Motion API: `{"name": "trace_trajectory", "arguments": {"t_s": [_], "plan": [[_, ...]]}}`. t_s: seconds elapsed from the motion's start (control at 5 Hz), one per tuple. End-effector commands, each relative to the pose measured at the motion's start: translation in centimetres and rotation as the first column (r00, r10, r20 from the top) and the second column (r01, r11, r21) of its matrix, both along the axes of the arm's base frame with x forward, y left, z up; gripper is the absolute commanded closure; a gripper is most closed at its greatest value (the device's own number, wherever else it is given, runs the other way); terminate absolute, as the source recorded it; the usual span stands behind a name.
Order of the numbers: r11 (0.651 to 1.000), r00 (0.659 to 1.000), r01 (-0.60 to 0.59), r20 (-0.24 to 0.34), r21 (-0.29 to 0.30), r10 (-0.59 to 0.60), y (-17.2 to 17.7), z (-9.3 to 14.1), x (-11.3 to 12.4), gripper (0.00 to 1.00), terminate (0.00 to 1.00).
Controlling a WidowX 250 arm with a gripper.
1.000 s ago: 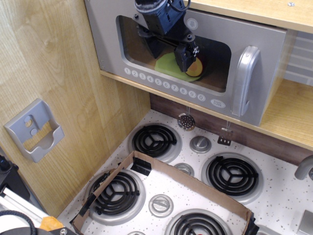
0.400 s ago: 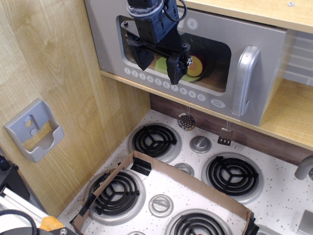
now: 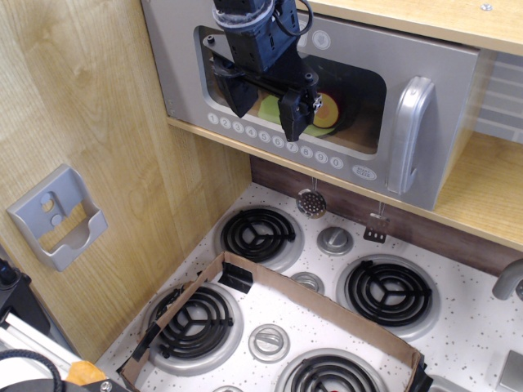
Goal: Close microwave
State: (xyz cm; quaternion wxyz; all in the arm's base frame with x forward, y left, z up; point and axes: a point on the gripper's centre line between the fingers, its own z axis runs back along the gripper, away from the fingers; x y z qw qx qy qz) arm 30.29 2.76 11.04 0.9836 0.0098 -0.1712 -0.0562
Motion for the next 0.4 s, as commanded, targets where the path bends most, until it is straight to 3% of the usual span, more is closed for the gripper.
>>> {"name": "trace_trajectory", "arguments": {"t_s": [0.0, 0.2], "plan": [[1.0, 0.999, 0.003, 0.052, 0.008, -0.003, -0.42, 2.69, 0.21, 0.0, 0.0], [1.0, 0.999, 0.003, 0.052, 0.008, -0.003, -0.42, 2.69, 0.21, 0.0, 1.0]]}}
